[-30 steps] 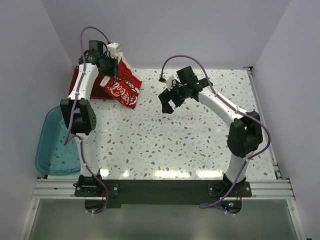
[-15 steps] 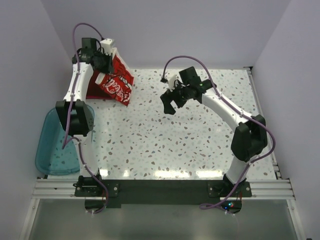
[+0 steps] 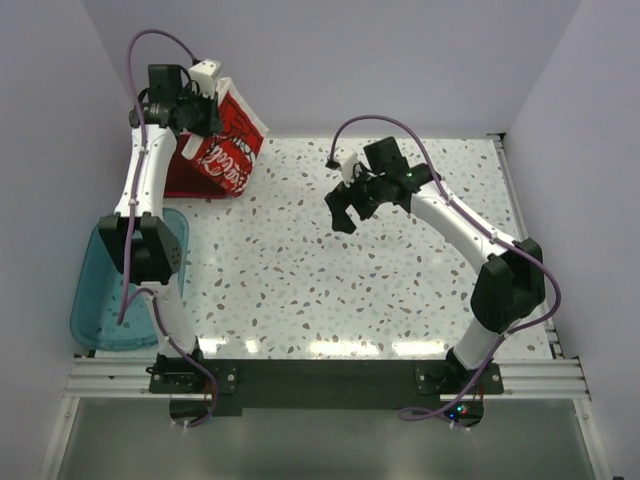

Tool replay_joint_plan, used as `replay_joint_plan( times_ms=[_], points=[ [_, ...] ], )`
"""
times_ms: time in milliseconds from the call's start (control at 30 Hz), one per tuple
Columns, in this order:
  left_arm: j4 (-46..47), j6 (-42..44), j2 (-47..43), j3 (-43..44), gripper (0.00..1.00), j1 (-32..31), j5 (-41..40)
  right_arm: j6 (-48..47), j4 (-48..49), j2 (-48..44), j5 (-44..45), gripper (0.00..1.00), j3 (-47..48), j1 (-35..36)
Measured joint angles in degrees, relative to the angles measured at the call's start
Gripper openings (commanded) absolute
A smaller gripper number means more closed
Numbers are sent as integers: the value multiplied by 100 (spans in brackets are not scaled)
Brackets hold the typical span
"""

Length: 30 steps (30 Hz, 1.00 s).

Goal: Fold and stack the t-shirts
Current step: Neatly place the folded tshirt to the corner

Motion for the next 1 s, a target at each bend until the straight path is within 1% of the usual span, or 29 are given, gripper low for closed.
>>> replay_joint_plan(
  times_ms=[433, 733, 867, 1000],
  points=[
    [13, 0, -94, -46, 0, 15, -9, -2, -11, -109, 4, 99, -70, 0],
    [66, 66, -70, -186, 0, 319, -153, -4, -13, -79, 4, 99, -59, 0],
    [122, 116, 83, -146, 0, 479, -210, -4, -17, 63, 7, 99, 46, 0],
    [164, 243, 455, 105, 0, 592, -267, -4, -24, 236, 22, 99, 199, 0]
  ],
)
